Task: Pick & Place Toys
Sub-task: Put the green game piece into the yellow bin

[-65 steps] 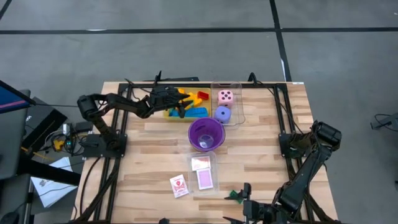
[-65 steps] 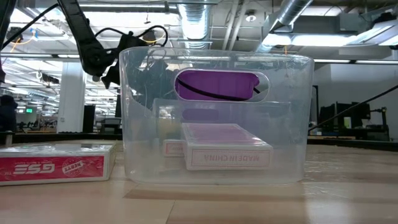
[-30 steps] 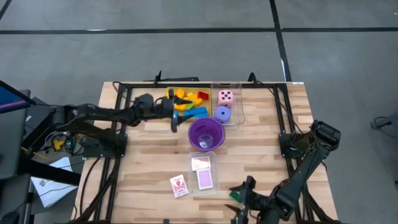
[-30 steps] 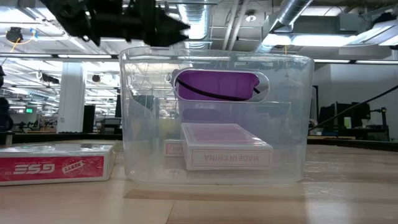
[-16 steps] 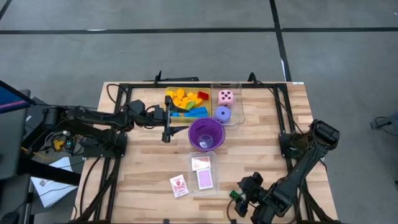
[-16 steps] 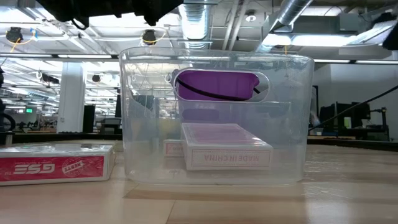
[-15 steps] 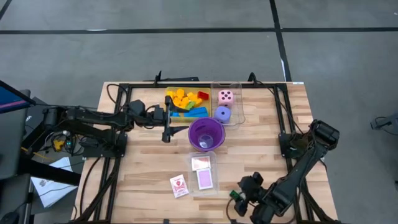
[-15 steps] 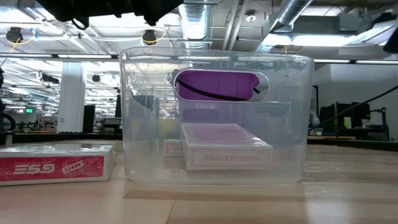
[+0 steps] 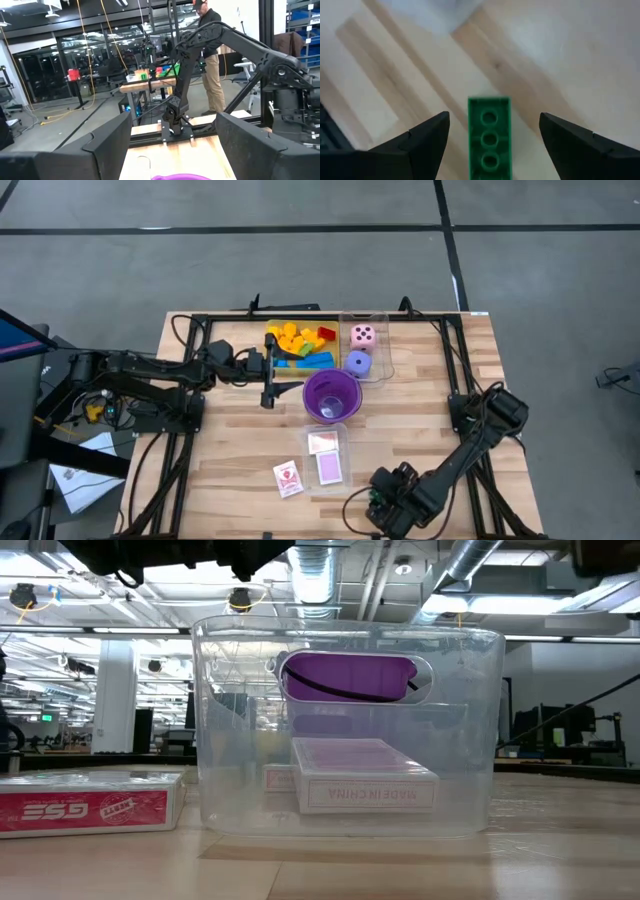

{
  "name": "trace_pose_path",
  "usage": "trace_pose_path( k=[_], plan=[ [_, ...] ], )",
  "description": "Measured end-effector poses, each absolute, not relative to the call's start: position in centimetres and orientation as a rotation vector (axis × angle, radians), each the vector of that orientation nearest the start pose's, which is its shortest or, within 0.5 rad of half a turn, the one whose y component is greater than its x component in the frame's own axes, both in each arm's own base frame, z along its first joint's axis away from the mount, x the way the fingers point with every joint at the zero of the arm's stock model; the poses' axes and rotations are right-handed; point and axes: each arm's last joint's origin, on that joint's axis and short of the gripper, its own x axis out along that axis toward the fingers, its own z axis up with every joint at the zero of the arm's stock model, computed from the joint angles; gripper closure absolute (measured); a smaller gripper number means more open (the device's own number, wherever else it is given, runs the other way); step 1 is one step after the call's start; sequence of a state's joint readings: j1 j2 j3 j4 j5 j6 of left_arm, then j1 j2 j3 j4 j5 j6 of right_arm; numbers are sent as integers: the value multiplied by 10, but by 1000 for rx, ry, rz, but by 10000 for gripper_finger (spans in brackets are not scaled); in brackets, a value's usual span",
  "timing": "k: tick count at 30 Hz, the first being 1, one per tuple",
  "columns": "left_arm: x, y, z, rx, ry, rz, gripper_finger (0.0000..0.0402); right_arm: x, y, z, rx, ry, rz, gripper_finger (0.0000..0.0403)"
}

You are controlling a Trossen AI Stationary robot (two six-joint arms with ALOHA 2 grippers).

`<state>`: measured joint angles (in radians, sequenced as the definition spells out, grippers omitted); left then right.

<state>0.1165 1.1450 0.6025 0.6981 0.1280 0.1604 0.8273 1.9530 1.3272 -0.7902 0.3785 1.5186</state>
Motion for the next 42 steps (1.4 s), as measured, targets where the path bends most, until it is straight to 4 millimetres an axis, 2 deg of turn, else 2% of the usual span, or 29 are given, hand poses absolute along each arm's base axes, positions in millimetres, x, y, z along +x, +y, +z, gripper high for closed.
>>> trace_pose_path(
  k=[7,15,27,33,39,42],
  plan=[
    [246,25,284,179,-152,1,117,257,271,151,566,1182,-496,101],
    [246,25,283,178,-148,0,117,255,269,137,557,1277,-542,101],
    [246,25,283,178,-147,1,117,251,267,136,549,1301,-573,106],
    [246,25,283,178,-146,1,117,249,268,136,537,1305,-575,157],
    [246,25,283,178,-146,0,117,249,268,136,528,1309,-563,261],
    [246,25,283,178,-146,0,117,250,269,136,524,1307,-538,269]
  ],
)
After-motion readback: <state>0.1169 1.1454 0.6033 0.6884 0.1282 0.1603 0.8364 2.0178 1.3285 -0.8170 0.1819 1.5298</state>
